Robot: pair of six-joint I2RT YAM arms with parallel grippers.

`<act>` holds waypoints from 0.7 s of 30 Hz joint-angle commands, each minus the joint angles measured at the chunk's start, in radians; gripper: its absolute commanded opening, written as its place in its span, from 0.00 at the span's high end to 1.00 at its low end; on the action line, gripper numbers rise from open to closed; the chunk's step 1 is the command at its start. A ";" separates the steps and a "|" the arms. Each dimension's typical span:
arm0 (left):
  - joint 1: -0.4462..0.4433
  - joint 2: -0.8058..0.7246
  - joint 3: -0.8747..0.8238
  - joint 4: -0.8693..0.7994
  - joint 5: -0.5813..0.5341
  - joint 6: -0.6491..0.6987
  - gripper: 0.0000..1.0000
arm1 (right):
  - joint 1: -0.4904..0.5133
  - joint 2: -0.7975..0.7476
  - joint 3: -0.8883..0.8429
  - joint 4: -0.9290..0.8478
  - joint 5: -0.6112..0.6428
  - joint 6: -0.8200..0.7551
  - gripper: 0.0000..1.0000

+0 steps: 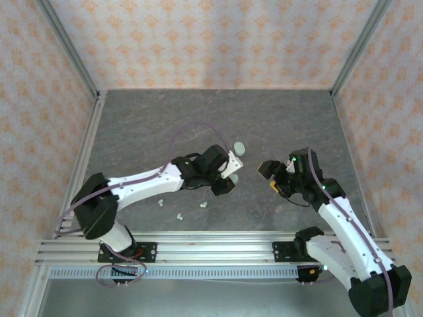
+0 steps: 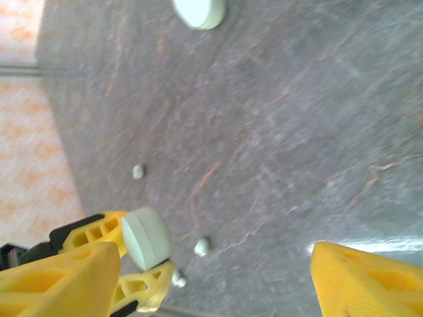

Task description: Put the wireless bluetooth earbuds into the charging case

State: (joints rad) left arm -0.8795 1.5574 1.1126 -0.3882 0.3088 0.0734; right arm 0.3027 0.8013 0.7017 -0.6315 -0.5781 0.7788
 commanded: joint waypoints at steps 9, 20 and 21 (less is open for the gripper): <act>0.025 -0.206 0.004 -0.108 0.148 -0.015 0.77 | 0.287 0.081 0.102 0.214 -0.102 0.120 0.23; 0.022 -0.238 0.039 -0.155 0.220 -0.032 0.76 | 0.383 0.140 0.078 0.313 -0.106 0.142 0.50; 0.024 -0.241 0.039 -0.157 0.225 -0.032 0.76 | 0.383 0.138 0.074 0.322 -0.108 0.146 0.54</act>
State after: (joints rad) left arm -0.8612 1.3502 1.1252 -0.5133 0.4999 0.0505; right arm 0.6785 0.9474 0.7891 -0.3737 -0.6739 0.9047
